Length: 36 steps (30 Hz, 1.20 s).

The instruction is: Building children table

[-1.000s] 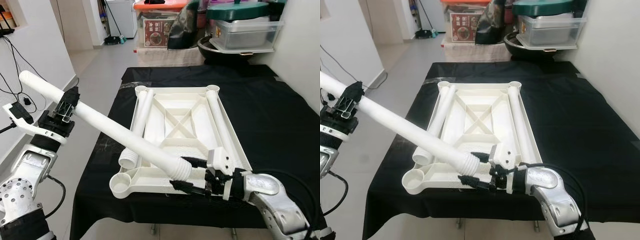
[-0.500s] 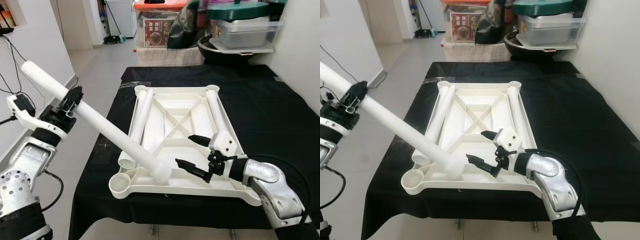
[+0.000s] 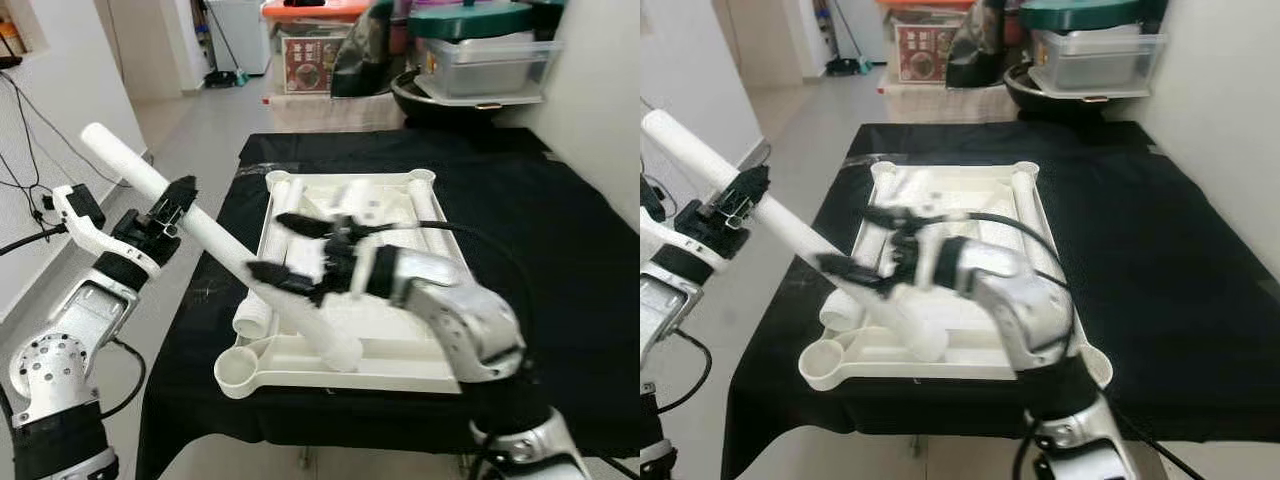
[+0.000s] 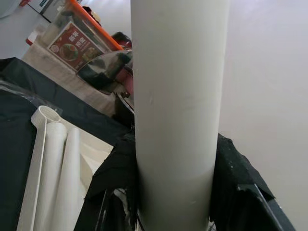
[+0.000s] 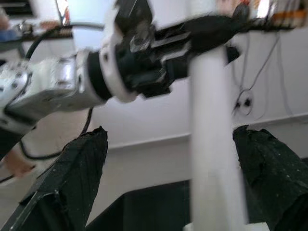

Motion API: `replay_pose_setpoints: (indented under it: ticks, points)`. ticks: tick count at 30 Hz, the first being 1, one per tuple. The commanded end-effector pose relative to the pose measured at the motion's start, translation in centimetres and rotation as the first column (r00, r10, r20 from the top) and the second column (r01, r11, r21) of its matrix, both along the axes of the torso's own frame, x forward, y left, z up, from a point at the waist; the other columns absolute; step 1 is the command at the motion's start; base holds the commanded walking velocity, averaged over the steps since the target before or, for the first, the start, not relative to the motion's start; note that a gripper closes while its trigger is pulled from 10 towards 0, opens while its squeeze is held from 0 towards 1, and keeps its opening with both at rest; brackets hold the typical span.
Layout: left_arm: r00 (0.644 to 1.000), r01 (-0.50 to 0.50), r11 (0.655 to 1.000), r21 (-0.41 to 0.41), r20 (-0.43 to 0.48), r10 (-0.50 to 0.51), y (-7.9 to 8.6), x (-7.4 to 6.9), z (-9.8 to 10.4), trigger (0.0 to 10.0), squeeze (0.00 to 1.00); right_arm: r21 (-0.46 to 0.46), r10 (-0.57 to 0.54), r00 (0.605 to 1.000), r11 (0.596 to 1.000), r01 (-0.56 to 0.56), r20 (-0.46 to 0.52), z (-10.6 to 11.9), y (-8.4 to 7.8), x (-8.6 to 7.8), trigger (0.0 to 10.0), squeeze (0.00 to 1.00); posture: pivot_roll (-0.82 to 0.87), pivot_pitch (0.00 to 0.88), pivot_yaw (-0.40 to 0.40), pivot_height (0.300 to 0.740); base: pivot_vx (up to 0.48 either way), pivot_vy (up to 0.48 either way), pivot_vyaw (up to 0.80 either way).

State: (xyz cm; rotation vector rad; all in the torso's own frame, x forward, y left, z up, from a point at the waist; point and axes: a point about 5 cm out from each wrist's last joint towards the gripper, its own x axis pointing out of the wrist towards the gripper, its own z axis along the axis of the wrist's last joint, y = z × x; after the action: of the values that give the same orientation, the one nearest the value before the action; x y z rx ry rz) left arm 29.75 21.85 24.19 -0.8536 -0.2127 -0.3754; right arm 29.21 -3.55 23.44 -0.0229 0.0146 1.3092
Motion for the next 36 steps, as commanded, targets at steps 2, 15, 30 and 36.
replay_pose_setpoints:
  ticks: [2,15,30,36]
  points:
    - [1.0,0.009,1.0,0.02,-0.011,-0.009,-0.6,0.0,-0.2,10.0,0.0,-0.079,0.065,0.997,0.994,-0.068,-0.045,-1.5,1.1,-0.5,10.0,0.0,0.02,0.0,0.018,0.74,0.0,0.0,0.0]
    - [0.999,0.042,0.998,0.041,-0.01,-0.041,-1.7,0.0,-0.2,10.0,0.0,-0.26,-0.022,0.998,0.966,0.006,-0.062,-3.8,1.6,0.5,10.0,0.0,0.03,0.0,0.013,0.74,0.0,0.0,0.0]
    - [0.998,0.052,0.997,0.06,-0.044,-0.05,-2.7,-0.5,-1.0,10.0,0.0,0.028,-0.156,0.988,0.987,0.156,0.005,1.4,-2.5,2.7,10.0,0.0,0.03,0.0,0.009,0.74,0.0,0.0,0.0]
    - [0.997,0.059,0.996,0.061,-0.044,-0.057,-2.9,-0.4,-1.0,10.0,0.0,-0.108,-0.215,0.977,0.971,0.213,-0.002,-1.1,-2.7,2.9,10.0,0.0,0.03,0.0,0.015,0.74,0.0,0.0,0.0]
